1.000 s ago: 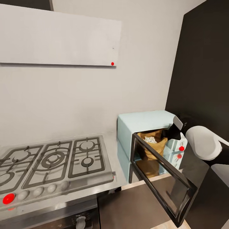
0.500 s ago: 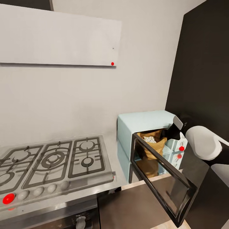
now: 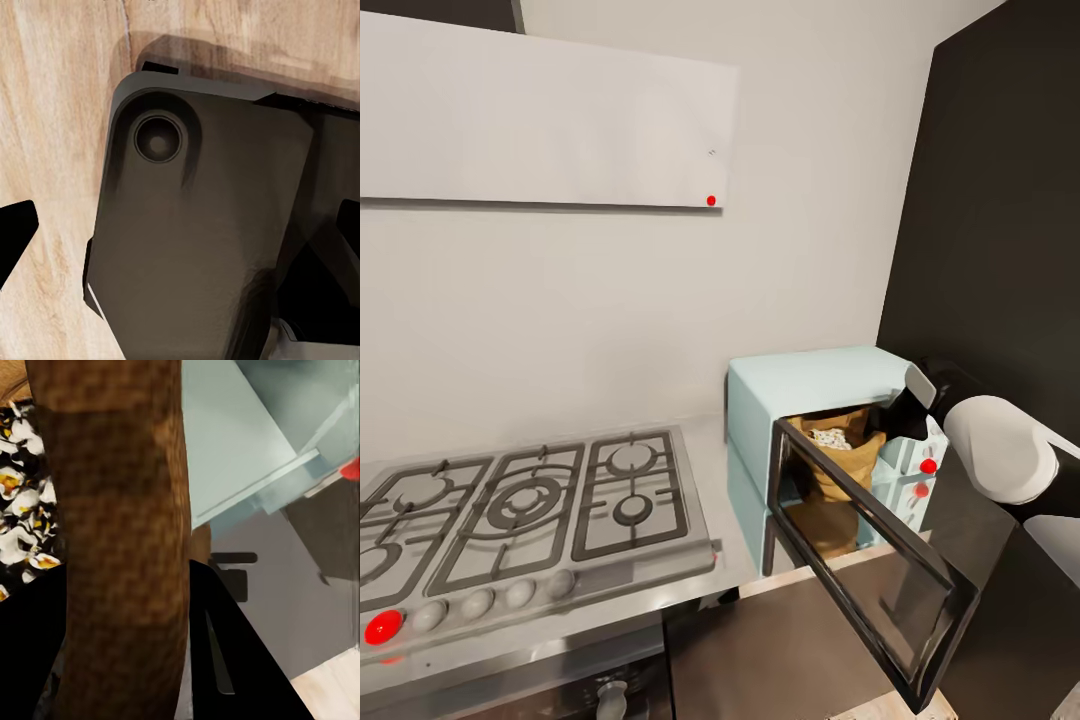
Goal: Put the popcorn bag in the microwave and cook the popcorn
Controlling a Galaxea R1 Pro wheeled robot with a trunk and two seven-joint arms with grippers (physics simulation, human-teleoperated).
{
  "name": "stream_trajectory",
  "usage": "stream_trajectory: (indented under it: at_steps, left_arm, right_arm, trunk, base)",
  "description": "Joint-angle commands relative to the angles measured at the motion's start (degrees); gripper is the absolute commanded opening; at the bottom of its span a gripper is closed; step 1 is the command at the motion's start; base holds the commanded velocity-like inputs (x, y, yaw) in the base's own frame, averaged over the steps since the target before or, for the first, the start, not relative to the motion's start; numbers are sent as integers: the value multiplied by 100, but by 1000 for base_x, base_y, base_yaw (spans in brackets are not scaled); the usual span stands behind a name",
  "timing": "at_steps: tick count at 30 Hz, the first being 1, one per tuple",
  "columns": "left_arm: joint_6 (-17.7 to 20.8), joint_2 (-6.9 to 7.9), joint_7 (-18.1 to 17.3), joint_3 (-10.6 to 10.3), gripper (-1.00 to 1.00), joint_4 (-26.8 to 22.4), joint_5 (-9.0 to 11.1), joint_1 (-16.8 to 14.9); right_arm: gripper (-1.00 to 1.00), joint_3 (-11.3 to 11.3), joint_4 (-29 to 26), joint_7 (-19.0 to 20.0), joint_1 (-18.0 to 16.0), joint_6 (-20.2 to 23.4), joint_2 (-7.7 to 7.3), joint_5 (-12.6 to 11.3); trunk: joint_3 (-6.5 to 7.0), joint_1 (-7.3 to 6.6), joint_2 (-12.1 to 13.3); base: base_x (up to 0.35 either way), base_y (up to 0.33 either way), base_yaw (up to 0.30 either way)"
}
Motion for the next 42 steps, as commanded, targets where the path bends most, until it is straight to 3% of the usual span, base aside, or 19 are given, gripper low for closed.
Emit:
stream_trajectory:
  at_steps: [1, 7, 28, 42]
  left_arm:
    - [-16, -1, -5, 16, 100, 2, 31, -2]
    - [-16, -1, -5, 14, 100, 3, 31, -2]
    - [-16, -1, -5, 14, 100, 8, 31, -2]
    - [-16, -1, -5, 14, 100, 7, 31, -2]
  right_arm:
    - [-100, -49, -3, -17, -6, 15, 2, 28]
    - [-100, -44, -3, -11, -6, 15, 2, 28]
    - [-100, -38, -3, -17, -6, 15, -6, 30]
    - [-100, -28, -3, -17, -6, 15, -7, 31]
  trunk:
    - [-7, 0, -5]
    - [-7, 0, -5]
    - [-7, 0, -5]
    - [-7, 0, -5]
  base:
    - [0, 0, -217]
    - [0, 0, -190]
    - [74, 92, -7]
    - [0, 0, -168]
